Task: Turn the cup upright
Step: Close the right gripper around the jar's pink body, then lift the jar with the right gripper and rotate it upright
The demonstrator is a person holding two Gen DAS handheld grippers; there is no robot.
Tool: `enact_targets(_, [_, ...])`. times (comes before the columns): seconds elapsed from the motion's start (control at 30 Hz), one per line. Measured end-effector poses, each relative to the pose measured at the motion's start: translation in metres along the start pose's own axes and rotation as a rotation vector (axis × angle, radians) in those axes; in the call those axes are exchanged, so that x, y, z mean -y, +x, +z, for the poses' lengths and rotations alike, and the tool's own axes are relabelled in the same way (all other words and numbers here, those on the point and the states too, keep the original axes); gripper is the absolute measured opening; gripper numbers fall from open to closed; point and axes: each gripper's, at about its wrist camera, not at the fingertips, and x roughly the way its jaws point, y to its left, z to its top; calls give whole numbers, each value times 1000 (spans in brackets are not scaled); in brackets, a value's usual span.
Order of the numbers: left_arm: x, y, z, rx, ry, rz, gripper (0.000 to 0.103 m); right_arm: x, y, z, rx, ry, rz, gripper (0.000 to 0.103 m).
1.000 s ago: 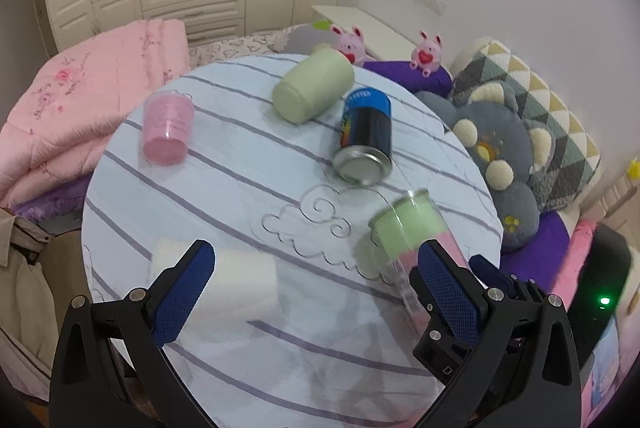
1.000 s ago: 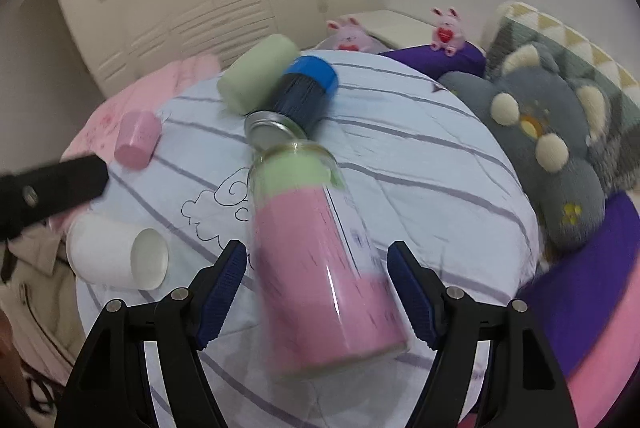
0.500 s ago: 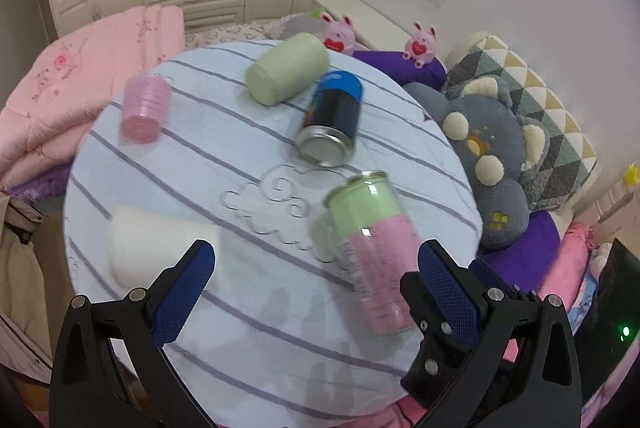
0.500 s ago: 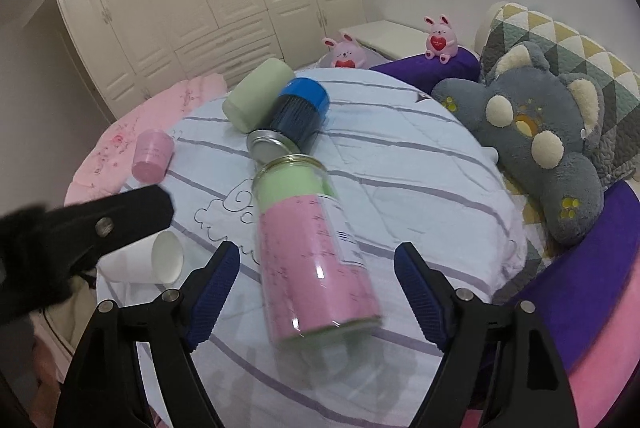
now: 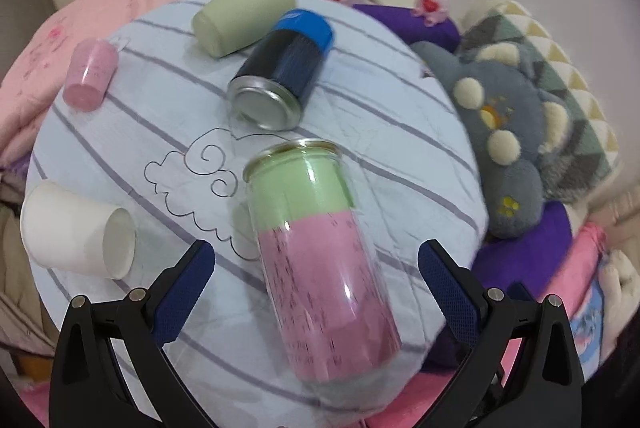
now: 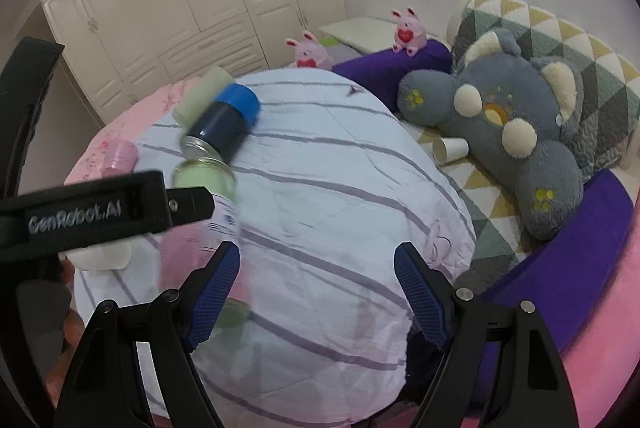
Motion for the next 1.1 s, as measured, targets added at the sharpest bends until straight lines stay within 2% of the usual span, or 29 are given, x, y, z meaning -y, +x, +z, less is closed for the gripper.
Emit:
enact_targets(0.17, [-4,25,9,-75,-56,25,103,10,15,3,-39,-6,26,81])
enact_targets(0.53, [-7,38,17,-97,-76,43,103,3,36,8,-97,-70,83,81])
enact_targets(0.6, [-6,38,19,-88,-69,49,99,3,38,8,-101,-72,86,81])
enact_targets(0.67, [-4,37,19,-76,-53,58,86,2,38,7,-104,-74,90,81])
enact_targets(0.8, [-1,34,19,-66,-33,41,76,0,38,7,-106,-76,94,81])
enact_targets(1.1, [0,21,17,-20,10,40,75,-5,31,6,-96,-81,103,81])
